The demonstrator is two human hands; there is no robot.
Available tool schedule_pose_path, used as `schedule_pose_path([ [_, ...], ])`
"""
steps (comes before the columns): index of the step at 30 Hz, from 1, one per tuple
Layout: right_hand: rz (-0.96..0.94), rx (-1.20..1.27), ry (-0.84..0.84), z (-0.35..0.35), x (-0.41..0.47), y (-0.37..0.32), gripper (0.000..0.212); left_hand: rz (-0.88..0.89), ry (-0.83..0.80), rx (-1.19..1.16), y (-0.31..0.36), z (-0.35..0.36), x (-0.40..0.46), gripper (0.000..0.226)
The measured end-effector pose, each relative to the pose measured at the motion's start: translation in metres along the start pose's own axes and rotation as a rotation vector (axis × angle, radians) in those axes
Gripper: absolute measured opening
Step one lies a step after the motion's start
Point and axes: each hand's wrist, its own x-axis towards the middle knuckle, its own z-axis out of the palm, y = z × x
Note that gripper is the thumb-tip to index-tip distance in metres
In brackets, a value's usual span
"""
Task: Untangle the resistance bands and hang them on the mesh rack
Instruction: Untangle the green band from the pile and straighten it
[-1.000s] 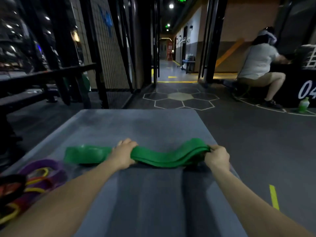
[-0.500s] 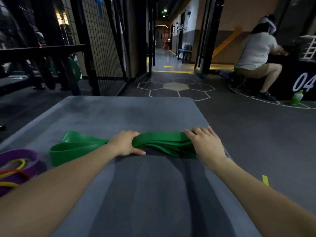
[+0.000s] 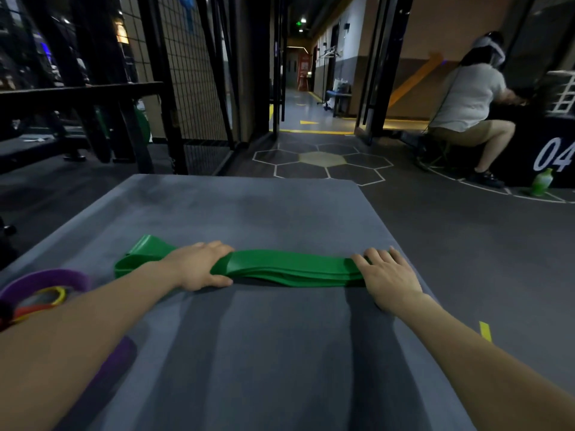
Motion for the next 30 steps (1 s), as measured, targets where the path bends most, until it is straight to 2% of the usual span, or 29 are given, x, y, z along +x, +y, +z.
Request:
schedule_pose_path([
  [4, 0.01, 0.078, -0.18, -0.026, 0.002, -0.014, 0.08, 0.018, -0.029, -0.029, -0.005, 0.004, 0.004, 0.072],
  [6, -0.056, 0.136, -0.144, -0.045, 0.005, -0.036, 0.084, 0.023, -0.038, -0.038, -0.007, 0.003, 0.004, 0.071],
  [9, -0.151, 0.331, 0.013, -0.058, 0.017, -0.089, 0.074, 0.024, -0.055, -0.029, -0.005, 0.001, 0.005, 0.067],
  [12, -0.14, 0.499, -0.027, -0.038, 0.029, -0.133, 0.062, 0.031, -0.055, -0.013, -0.004, 0.002, 0.005, 0.066],
  [17, -0.09, 0.413, 0.082, 0.0, 0.032, -0.144, 0.088, 0.061, -0.053, 0.011, -0.005, 0.004, 0.004, 0.069],
  [22, -0.079, 0.418, 0.094, 0.0, 0.032, -0.144, 0.088, 0.025, -0.003, 0.113, -0.034, -0.007, -0.022, 0.091],
  [26, -0.065, 0.408, 0.12, 0.003, 0.032, -0.144, 0.086, -0.042, 0.086, 0.243, -0.066, -0.016, -0.057, 0.083],
  [30, -0.066, 0.408, 0.12, 0.003, 0.031, -0.146, 0.078, -0.143, 0.036, 0.223, -0.073, -0.02, -0.068, 0.077],
])
